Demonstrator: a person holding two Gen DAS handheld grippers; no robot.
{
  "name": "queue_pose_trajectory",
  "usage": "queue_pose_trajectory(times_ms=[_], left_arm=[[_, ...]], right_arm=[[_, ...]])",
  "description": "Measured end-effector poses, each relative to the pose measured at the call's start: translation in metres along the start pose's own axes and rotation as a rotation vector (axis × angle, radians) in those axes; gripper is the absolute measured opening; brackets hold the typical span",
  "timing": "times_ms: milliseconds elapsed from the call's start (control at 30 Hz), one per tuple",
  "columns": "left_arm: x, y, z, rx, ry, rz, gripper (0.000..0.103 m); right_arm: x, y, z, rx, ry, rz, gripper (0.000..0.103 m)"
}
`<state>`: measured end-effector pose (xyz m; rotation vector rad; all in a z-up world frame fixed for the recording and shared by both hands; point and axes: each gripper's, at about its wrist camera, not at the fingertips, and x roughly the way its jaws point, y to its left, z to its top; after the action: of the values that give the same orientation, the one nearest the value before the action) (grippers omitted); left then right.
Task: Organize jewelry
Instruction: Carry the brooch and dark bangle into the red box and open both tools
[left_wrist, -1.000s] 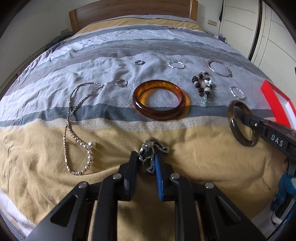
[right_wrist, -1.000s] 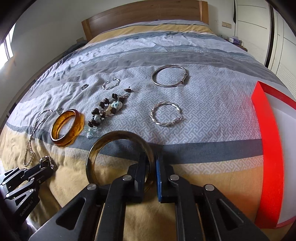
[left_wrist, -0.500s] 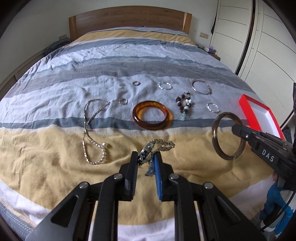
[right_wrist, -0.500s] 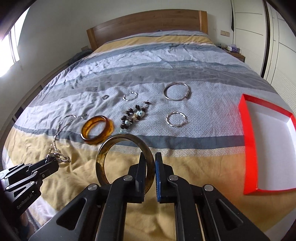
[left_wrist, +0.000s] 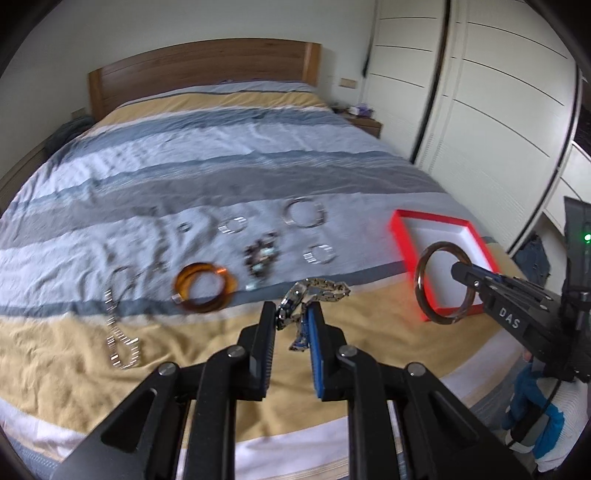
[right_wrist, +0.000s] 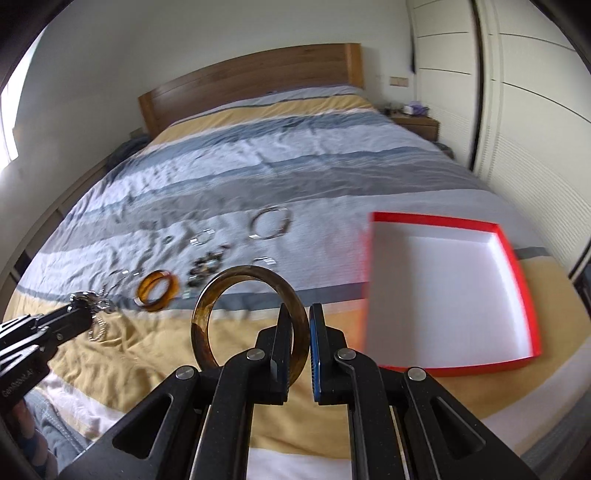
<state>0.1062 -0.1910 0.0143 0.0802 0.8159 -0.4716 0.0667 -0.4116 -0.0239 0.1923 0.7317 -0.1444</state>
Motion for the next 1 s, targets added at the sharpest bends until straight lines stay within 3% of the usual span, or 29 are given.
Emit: queue_pose_trajectory(times_ms=[233, 467, 800, 1000], left_arm=[[0.045, -0.088, 0.032, 0.089, 0.02, -0.154, 0.016], [0.113, -0.158, 0.036, 0.16, 0.087, -0.216, 0.016], [0.186, -0.193, 0.005, 0.223, 0.218, -0.179, 0.016], [0.192, -0.194, -0.003, 0.249, 0.213, -0.173, 0.017]], right_arm=[[0.003, -0.101, 0.007, 0.072, 0.016, -0.159, 0.009], [0.034, -0.171, -0.003, 0.109, 0.084, -0.25, 0.009], [0.069, -0.191, -0.022, 0.046, 0.202, -0.27, 0.008], [0.081, -0.183, -0.027, -0.007, 0.231, -0.288, 0.009]])
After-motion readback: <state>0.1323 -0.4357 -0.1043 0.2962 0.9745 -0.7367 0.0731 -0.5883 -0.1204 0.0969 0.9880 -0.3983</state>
